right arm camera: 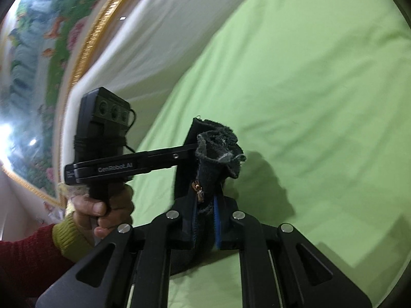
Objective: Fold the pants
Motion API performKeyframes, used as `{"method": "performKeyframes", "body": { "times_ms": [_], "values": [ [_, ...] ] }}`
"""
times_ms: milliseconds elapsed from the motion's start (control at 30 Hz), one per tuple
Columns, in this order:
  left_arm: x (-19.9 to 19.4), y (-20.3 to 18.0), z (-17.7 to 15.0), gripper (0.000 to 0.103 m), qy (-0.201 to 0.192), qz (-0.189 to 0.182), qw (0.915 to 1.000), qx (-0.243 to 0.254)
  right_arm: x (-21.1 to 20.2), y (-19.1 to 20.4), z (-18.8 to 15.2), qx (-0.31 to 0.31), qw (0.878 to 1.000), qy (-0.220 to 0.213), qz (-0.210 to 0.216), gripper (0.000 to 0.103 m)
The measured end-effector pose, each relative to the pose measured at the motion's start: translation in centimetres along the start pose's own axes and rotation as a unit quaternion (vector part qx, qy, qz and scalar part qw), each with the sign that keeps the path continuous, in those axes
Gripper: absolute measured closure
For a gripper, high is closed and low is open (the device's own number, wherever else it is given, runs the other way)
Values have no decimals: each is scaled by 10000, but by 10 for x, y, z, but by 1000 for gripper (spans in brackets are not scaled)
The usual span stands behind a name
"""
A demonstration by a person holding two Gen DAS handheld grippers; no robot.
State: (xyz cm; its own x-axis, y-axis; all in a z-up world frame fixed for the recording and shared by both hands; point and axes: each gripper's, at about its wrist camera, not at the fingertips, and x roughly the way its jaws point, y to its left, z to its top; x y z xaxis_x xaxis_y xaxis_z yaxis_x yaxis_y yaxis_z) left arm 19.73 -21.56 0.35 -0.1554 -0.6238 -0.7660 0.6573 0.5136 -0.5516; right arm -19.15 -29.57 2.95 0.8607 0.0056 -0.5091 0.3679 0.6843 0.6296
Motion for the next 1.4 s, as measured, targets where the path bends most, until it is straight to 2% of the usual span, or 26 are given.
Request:
{"method": "performKeyframes", "body": {
  "times_ms": [300, 600, 900, 1200, 1400],
  "values": [
    [-82, -2, -49, 91, -665, 28, 9976, -212, 16, 68, -17, -742, 9943, 436, 635, 92],
    [-120, 19, -110, 91, -1128, 222, 9910, -690, 63, 118, -41, -1242, 9804, 1235, 904, 92],
    [-118, 65, -173, 92, -1170, 471, 9818, -1417, 121, 124, -75, -1319, 9680, 2028, 667, 92],
    [-106, 87, -205, 94, -1144, 722, 9716, -1940, 169, 135, -92, -1365, 9576, 2515, 324, 91],
    [-99, 97, -219, 94, -1155, 842, 9640, -2243, 183, 130, -104, -1492, 9508, 2709, 201, 88]
  ]
}}
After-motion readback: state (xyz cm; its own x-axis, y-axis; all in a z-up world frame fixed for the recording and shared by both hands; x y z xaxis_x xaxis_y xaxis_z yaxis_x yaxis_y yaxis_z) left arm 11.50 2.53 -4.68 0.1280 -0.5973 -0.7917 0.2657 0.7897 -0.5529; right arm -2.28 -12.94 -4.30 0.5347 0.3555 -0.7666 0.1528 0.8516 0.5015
